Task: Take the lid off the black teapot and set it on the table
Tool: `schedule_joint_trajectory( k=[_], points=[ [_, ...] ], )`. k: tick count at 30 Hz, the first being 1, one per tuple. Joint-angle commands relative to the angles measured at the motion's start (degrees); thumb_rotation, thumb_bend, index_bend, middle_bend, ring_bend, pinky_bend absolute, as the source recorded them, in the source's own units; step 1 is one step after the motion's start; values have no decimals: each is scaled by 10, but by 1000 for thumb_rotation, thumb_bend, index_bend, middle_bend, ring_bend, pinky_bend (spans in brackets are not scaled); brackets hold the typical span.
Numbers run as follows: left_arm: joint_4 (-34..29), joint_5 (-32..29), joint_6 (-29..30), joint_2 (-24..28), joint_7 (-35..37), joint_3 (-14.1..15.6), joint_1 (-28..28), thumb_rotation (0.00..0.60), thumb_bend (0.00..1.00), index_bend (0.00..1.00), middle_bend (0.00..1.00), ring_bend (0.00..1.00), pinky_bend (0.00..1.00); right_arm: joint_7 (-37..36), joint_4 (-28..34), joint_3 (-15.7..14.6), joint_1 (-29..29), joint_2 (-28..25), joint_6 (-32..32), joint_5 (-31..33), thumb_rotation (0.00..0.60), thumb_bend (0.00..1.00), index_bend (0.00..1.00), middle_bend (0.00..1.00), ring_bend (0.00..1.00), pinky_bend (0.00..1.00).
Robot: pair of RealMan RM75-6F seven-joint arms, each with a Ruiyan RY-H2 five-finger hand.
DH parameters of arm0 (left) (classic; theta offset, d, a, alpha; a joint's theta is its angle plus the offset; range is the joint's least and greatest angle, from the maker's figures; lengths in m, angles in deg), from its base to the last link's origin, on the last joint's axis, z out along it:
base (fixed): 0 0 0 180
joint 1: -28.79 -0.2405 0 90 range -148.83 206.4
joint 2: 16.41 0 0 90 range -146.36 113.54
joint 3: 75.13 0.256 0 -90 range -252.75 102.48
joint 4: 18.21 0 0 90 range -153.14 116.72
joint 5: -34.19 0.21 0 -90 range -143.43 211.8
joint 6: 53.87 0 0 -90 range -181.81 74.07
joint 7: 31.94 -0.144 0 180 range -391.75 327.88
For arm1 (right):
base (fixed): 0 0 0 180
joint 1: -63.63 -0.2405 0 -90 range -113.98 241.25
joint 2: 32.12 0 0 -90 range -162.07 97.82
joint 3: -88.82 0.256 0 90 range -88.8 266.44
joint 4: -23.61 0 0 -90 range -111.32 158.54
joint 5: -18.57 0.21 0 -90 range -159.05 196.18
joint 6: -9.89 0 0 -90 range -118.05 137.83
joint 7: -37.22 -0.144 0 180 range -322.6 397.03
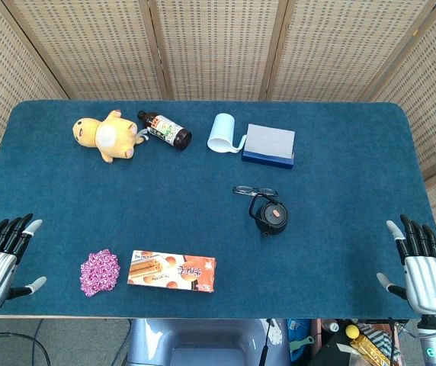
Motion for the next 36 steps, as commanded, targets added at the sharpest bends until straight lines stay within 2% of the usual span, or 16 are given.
schedule_joint_trajectory(
  k=[1, 6, 8, 10, 13, 15, 17, 18, 21, 24, 27, 31, 36],
  points=[
    [0, 4, 5, 2, 3, 1, -3, 600, 109, 0, 0, 0, 0, 2, 0, -1, 0, 0, -2, 0, 600, 0, 0, 0, 0, 0],
    [1, 1, 2, 4, 8, 1, -3, 600, 109, 0, 0, 0, 0, 9, 3, -5, -1, -1, -10, 2, 600, 4, 0, 0, 0, 0],
    [2, -2, 0, 4, 9, 0, -2, 600, 109, 0, 0, 0, 0, 13, 5, -7, -4, -1, -16, 1, 600, 44, 0, 0, 0, 0],
    [2, -5, -2, 4, 10, -2, -1, 600, 109, 0, 0, 0, 0, 15, 7, -9, -12, -2, -31, -2, 600, 138, 2, 0, 0, 0],
    [4, -10, -8, 2, 10, -5, 3, 600, 109, 0, 0, 0, 0, 38, -5, -2, -44, 2, -60, -27, 600, 372, 72, 0, 0, 0],
    [5, -14, -12, 1, 9, -7, 5, 600, 110, 0, 0, 0, 0, 34, -14, 7, -81, 9, -83, -66, 600, 555, 150, 24, 0, 0],
    [7, -21, -20, -2, 6, -10, 10, 600, 109, 0, 0, 0, 0, -26, -34, 9, -160, -2, -178, -110, 600, 642, 178, 52, 0, 0],
    [7, -22, -22, -3, 5, -10, 11, 600, 110, 0, 0, 0, 0, -42, -45, 11, -181, -5, -199, -120, 600, 674, 190, 68, 0, 0],
    [8, -29, -28, -5, 3, -12, 13, 600, 109, 0, 0, 0, 0, -64, -88, 12, -236, 1, -242, -160, 600, 749, 230, 113, 0, 4],
    [10, -35, -31, -6, 4, -14, 15, 600, 109, 0, 0, 0, 0, -83, -127, 9, -285, 16, -272, -195, 600, 844, 255, 140, 0, 49],
    [12, -40, -35, -6, 6, -15, 16, 600, 109, 0, 0, 0, 0, -67, -162, 4, -316, 35, -284, -228, 600, 900, 259, 147, 0, 62],
    [16, -47, -41, -7, 11, -16, 18, 600, 110, 0, 0, 0, 0, -25, -197, -4, -356, 67, -306, -263, 600, 930, 259, 145, 0, 62],
    [18, -51, -44, -7, 13, -17, 20, 600, 110, 0, 0, 0, 0, 27, -238, -10, -392, 99, -302, -306, 600, 950, 259, 141, 0, 62]
  ],
)
